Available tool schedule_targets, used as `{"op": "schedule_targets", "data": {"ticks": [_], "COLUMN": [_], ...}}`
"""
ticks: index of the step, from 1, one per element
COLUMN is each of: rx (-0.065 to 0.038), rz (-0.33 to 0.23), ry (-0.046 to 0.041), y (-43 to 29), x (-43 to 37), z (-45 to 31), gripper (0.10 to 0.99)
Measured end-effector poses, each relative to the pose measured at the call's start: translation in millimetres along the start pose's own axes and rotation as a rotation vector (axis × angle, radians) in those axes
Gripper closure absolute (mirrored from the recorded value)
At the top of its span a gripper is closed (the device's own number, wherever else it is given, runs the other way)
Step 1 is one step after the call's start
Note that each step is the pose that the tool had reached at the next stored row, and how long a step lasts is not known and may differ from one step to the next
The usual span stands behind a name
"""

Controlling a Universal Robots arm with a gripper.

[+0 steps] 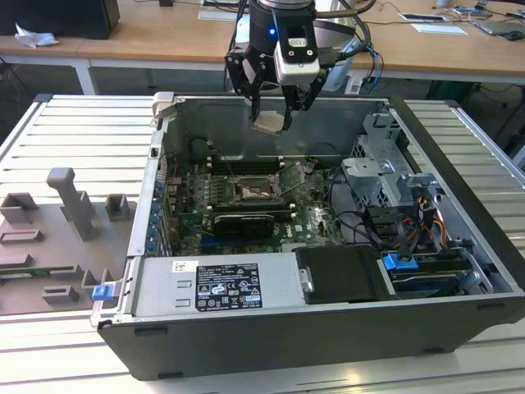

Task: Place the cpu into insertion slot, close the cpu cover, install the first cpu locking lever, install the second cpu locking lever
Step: 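Place the cpu into insertion slot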

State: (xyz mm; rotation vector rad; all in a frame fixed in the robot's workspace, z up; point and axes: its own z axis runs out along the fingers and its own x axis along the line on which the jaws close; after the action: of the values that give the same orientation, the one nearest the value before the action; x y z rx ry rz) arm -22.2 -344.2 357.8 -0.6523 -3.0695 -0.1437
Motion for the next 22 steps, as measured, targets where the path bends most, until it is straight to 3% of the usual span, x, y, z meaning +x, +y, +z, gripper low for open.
{"op": "schedule_targets", "data": {"ticks": [22], "rx": [-0.001], "rz": [0.055], "ry": [-0.0048], "y": [0.0], "x": [0.0], "z": [0.3], "gripper": [0.549]}}
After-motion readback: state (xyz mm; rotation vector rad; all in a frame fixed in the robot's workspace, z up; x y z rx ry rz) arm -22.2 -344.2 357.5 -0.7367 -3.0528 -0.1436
